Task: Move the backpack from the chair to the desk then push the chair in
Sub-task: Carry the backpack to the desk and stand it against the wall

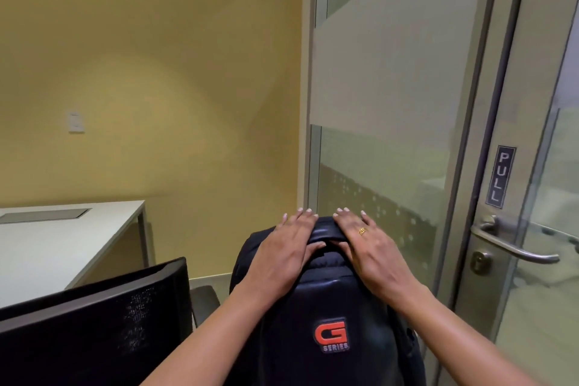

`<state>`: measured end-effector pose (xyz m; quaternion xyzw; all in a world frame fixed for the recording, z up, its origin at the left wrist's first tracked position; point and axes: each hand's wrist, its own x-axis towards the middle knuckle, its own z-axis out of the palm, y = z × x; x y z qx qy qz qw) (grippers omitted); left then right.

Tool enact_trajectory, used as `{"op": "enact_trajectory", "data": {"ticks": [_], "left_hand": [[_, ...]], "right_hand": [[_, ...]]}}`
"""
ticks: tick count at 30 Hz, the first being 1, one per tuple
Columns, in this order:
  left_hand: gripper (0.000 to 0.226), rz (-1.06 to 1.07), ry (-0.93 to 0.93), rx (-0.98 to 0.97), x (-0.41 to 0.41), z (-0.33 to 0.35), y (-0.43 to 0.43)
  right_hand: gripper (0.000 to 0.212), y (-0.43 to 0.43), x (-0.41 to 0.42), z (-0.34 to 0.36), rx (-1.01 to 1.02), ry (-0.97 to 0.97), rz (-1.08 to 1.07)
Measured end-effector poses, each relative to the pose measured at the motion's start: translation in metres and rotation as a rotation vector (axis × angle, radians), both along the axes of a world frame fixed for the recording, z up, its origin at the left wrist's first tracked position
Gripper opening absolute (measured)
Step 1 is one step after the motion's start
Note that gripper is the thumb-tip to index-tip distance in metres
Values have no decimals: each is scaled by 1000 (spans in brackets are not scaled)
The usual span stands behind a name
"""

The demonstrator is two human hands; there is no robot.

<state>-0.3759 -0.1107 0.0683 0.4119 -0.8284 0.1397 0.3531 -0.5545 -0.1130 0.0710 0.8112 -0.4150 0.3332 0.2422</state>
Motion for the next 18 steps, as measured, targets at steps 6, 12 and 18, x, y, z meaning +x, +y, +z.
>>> {"op": "enact_trajectory", "data": {"ticks": [6,12,18], "left_hand": [[53,35,-4,-12,-18,9,-52],[52,101,-84,-52,-19,13,-132],[50,134,-97,-54,-16,22,-220]], "right_hand": [[43,-51,-15,1,37,-99,49],[41,-129,-14,0,65,-150,87],[43,-225,-12,8,120,-155,158]]}}
